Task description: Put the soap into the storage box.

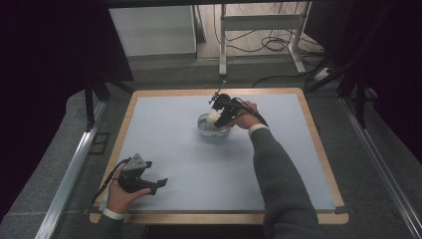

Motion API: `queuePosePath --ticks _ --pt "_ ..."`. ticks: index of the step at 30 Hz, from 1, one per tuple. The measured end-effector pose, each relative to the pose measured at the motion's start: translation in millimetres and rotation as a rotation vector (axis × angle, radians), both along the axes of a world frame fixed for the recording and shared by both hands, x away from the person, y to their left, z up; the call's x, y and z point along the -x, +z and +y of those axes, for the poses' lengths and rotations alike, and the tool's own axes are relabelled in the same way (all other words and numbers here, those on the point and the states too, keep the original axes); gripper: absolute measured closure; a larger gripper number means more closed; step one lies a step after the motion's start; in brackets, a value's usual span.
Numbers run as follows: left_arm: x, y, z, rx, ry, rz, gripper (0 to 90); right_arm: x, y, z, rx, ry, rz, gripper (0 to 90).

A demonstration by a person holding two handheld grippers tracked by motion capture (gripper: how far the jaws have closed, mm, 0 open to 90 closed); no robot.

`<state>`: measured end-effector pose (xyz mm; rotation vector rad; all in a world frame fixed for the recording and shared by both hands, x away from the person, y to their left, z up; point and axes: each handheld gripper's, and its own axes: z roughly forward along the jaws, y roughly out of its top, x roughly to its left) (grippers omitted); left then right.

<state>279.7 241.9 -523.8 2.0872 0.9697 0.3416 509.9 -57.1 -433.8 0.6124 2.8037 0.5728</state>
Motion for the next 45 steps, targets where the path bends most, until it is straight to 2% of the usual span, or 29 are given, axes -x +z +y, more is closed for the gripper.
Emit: queuePosePath --ticks 12,15,21,22,24,28,29,33,37,39,42,45 --pt "-0.1 -1.0 -1.0 0.001 -0.002 0.002 9.0 -8.8 -12.6 16.6 0.022 0.091 -0.010 48.9" --pt "-0.3 -1.2 -1.6 0.003 -0.003 0.003 9.0 -9.0 -14.8 18.2 0.031 0.104 -0.001 48.9" --pt "-0.6 -1.8 -2.4 0.004 -0.006 0.005 9.0 -8.5 -18.9 16.9 0.059 0.109 -0.013 47.5" --pt "-0.5 -1.6 -2.2 0.004 -0.005 0.004 9.0 -8.6 -18.4 16.4 0.052 0.105 -0.017 46.9" --pt "-0.6 -1.6 -2.1 0.004 -0.003 0.004 9.0 -8.9 -13.7 14.5 -0.001 0.088 -0.024 46.2" --pt "-0.6 -1.4 -2.0 0.002 -0.005 0.004 9.0 -5.7 -7.1 12.1 -0.017 0.072 -0.038 44.3" --pt "-0.5 -1.4 -2.1 0.002 -0.004 0.003 9.0 -3.9 -5.4 10.5 -0.029 0.067 -0.061 44.3" --pt "-0.3 -1.1 -2.4 0.007 -0.006 0.004 9.0 0.9 -0.2 1.8 -0.103 0.030 -0.069 41.1" --pt "-0.4 -1.3 -2.6 0.006 -0.006 0.005 9.0 9.6 3.7 -7.9 -0.154 -0.012 -0.084 39.2" --pt "-0.5 -1.4 -2.7 0.008 -0.006 0.003 9.0 16.1 5.5 -14.9 -0.206 -0.046 -0.095 38.6" --pt "-0.8 -1.7 -3.1 0.003 -0.008 0.004 9.0 24.6 5.2 -25.0 -0.233 -0.065 -0.112 36.9" --pt "-0.6 -1.6 -2.7 0.002 -0.004 0.001 9.0 34.6 3.2 -35.2 -0.258 -0.093 -0.109 35.7"
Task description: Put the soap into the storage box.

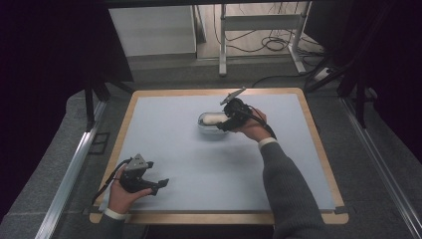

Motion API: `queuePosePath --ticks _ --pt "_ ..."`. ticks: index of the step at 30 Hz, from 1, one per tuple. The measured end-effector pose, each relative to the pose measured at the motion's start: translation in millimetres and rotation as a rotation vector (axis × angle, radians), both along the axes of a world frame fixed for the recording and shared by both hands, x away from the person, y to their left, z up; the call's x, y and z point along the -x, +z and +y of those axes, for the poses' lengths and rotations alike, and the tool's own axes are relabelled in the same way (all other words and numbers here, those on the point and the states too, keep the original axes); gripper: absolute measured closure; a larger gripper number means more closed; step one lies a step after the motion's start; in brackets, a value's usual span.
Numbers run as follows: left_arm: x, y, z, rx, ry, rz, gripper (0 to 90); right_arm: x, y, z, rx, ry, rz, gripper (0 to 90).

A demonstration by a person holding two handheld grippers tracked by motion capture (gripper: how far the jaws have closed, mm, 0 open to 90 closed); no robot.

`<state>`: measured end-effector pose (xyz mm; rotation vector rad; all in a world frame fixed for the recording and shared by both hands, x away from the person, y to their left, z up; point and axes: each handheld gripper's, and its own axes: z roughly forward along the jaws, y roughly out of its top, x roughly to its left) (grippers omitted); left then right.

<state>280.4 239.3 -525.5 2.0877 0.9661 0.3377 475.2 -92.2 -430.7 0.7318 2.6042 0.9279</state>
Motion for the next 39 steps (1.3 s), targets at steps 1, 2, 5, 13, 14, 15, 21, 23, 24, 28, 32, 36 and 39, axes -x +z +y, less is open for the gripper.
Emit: queuePosePath --ticks 1,2,5,13,14,15,21,23,24,28,32,36,39 --pt "0.0 -0.1 0.1 0.000 0.002 -0.001 9.0 4.0 -1.5 -5.3 -0.006 -0.011 0.002 35.7" --pt "-0.1 -0.3 0.3 -0.006 0.004 -0.005 9.1 6.3 -2.6 -8.6 -0.011 -0.020 0.009 35.6" --pt "0.1 -0.1 0.5 -0.004 0.005 -0.004 9.1 17.0 -7.0 -22.6 -0.021 -0.060 0.016 34.7" --pt "0.9 1.3 2.5 -0.001 0.017 -0.015 9.1 54.4 -18.8 -62.3 -0.070 -0.110 0.011 32.5" --pt "0.9 1.3 2.5 -0.002 0.016 -0.015 9.1 61.2 -21.0 -68.8 -0.080 -0.115 0.006 32.5" --pt "0.8 0.9 2.3 -0.003 0.017 -0.014 9.1 65.2 -22.5 -72.8 -0.090 -0.119 0.007 32.4" --pt "-0.1 -1.0 0.7 -0.015 0.018 -0.010 9.1 96.8 -38.2 -103.8 -0.128 -0.155 -0.012 30.8" --pt "-0.5 -1.5 0.1 -0.019 0.016 -0.009 9.1 104.2 -42.5 -110.5 -0.126 -0.172 -0.019 30.0" --pt "-0.5 -1.6 -0.2 -0.019 0.015 -0.008 9.1 108.5 -45.3 -115.0 -0.121 -0.184 -0.026 29.9" --pt "-0.5 -2.3 -1.1 -0.019 0.016 -0.006 9.2 118.1 -55.0 -126.2 -0.151 -0.212 -0.018 30.0" --pt "-0.6 -2.3 -0.8 -0.022 0.017 -0.008 9.1 119.3 -59.3 -128.8 -0.128 -0.220 -0.007 29.5" --pt "-1.3 -3.0 -1.2 -0.025 0.014 -0.008 9.1 119.2 -62.0 -129.6 -0.145 -0.226 -0.010 28.9" --pt "-1.2 -3.0 -1.5 -0.023 0.011 -0.007 9.1 119.4 -65.7 -131.3 -0.135 -0.235 -0.004 27.8"
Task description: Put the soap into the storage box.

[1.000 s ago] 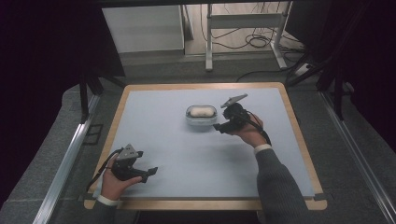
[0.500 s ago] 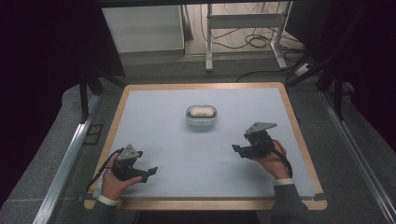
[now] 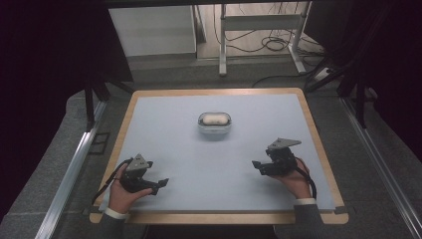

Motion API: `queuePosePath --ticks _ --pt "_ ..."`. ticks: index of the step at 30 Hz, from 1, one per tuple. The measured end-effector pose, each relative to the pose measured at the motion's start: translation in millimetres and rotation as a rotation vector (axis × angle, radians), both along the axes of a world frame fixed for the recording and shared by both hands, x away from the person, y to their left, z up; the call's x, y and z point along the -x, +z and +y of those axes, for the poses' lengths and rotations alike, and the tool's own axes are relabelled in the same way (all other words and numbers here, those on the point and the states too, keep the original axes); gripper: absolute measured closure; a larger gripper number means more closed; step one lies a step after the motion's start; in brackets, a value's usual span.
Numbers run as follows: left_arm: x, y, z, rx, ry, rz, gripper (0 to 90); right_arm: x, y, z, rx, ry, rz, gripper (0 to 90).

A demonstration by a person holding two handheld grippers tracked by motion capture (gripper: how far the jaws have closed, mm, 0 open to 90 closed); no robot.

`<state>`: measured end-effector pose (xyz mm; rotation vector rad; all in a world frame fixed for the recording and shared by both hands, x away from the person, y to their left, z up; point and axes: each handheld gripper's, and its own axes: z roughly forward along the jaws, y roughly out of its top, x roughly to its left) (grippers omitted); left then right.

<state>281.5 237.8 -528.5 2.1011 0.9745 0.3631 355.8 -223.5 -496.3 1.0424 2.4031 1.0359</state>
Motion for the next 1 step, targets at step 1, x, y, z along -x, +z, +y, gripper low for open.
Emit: queuePosePath --ticks 1 --pt "0.0 0.1 0.1 0.001 0.000 -0.001 9.1 0.2 -0.5 -1.4 0.002 -0.003 0.003 27.6"
